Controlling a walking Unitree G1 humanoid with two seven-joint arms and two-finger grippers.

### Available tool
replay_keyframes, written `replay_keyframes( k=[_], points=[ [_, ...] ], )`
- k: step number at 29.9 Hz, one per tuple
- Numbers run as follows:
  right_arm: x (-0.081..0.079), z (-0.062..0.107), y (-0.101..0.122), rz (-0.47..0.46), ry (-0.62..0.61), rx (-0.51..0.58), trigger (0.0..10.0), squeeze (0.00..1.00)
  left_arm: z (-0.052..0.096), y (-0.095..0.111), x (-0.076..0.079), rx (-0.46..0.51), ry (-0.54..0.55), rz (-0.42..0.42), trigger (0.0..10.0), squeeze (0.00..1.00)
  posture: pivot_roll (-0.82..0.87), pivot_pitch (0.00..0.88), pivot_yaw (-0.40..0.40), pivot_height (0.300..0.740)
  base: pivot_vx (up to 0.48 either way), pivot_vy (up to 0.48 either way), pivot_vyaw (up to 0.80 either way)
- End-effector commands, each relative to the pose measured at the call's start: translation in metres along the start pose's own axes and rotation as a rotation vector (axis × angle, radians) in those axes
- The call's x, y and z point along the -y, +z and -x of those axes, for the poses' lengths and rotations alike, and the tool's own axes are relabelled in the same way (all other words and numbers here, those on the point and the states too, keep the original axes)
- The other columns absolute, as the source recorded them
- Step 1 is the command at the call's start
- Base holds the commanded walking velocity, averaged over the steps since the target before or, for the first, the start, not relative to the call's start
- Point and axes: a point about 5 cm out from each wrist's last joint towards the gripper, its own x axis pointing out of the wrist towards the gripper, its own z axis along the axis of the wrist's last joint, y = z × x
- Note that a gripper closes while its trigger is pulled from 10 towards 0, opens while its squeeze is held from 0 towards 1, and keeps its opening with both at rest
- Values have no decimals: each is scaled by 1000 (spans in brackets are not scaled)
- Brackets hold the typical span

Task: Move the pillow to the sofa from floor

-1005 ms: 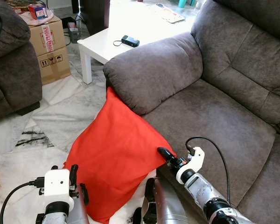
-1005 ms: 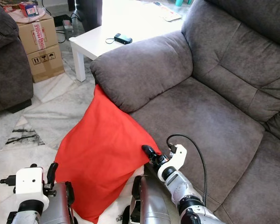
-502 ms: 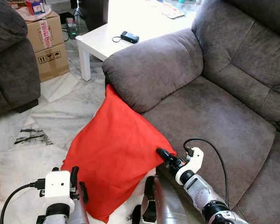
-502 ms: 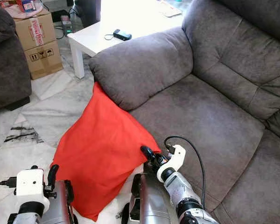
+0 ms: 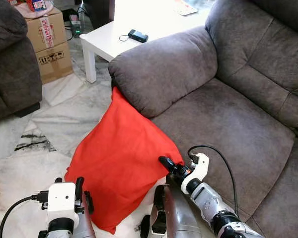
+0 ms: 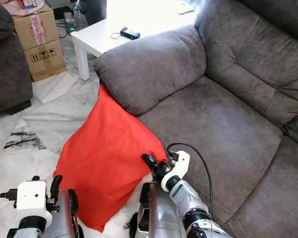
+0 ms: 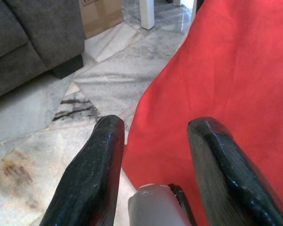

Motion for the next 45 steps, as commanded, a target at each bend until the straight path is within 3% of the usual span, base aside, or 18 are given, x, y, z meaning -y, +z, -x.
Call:
replay_keyframes(
  k=[1, 11, 16, 21, 28, 29, 30, 31, 45],
  points=[
    [5, 4, -5, 38, -20, -29, 10000, 0, 4, 3, 5, -1, -27, -7, 10000, 0, 202, 234, -237, 572, 0, 0, 0],
    [-2, -3, 4, 91, -24, 15, 10000, 0, 7, 7, 6, 7, -34, -23, 10000, 0, 209, 247, -240, 572, 0, 0, 0],
    [-9, -10, 10, 194, -32, -4, 10000, 0, 8, 9, 6, 12, -30, -28, 10000, 0, 211, 255, -245, 572, 0, 0, 0],
    [-11, -12, 11, 239, -28, -19, 10000, 0, 10, 9, 6, 10, -25, -28, 10000, 0, 214, 258, -251, 572, 0, 0, 0],
    [-17, -13, -3, 308, 32, -76, 10000, 0, 13, 8, 6, 2, -21, -28, 10000, 0, 216, 265, -259, 572, 0, 0, 0],
    [-16, -12, -5, 307, 37, -79, 5765, 0, 13, 8, 6, 2, -21, -28, 10000, 0, 215, 266, -260, 572, 0, 0, 0],
    [-16, -11, -6, 304, 42, -82, 471, 0, 13, 8, 6, 1, -20, -28, 10000, 0, 215, 266, -260, 572, 0, 0, 0],
    [-15, -10, -8, 302, 47, -85, 0, 0, 13, 8, 6, 0, -19, -28, 10000, 0, 216, 267, -261, 572, 0, 0, 0],
    [21, 18, -10, 264, -41, -89, 0, 0, 14, 9, 6, 2, -15, -28, 10000, 0, 212, 267, -264, 572, 0, 0, 0]
  ],
)
